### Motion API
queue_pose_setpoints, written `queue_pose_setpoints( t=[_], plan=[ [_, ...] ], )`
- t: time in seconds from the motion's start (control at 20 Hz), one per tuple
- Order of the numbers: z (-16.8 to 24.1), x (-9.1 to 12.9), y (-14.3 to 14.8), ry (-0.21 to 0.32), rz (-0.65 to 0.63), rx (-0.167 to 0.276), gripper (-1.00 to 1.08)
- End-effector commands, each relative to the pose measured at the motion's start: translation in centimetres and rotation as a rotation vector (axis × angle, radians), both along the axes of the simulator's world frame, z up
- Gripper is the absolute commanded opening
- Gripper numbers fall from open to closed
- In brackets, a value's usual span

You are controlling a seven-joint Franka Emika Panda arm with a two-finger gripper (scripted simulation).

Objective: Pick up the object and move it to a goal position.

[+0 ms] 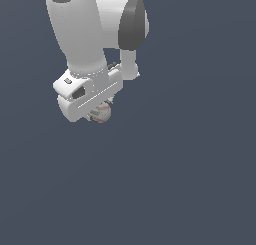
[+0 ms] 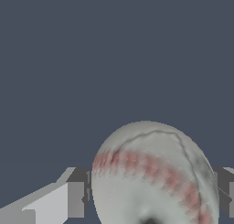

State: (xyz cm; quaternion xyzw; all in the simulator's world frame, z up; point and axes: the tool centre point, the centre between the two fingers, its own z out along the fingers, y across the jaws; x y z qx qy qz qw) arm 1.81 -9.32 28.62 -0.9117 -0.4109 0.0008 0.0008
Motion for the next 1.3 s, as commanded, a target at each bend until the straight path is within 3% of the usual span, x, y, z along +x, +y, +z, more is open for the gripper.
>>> queue_pose_setpoints(
  t=[0.0, 0.7, 1.25],
  plan=[
    [2.7, -0.8, -1.6, -0.002, 0.001, 0.001, -1.0],
    [16.2, -4.4, -10.1, -0.002, 0.001, 0.0, -1.0],
    [21.6, -5.5, -13.7, -0.002, 0.0, -0.001, -1.0]
  ],
)
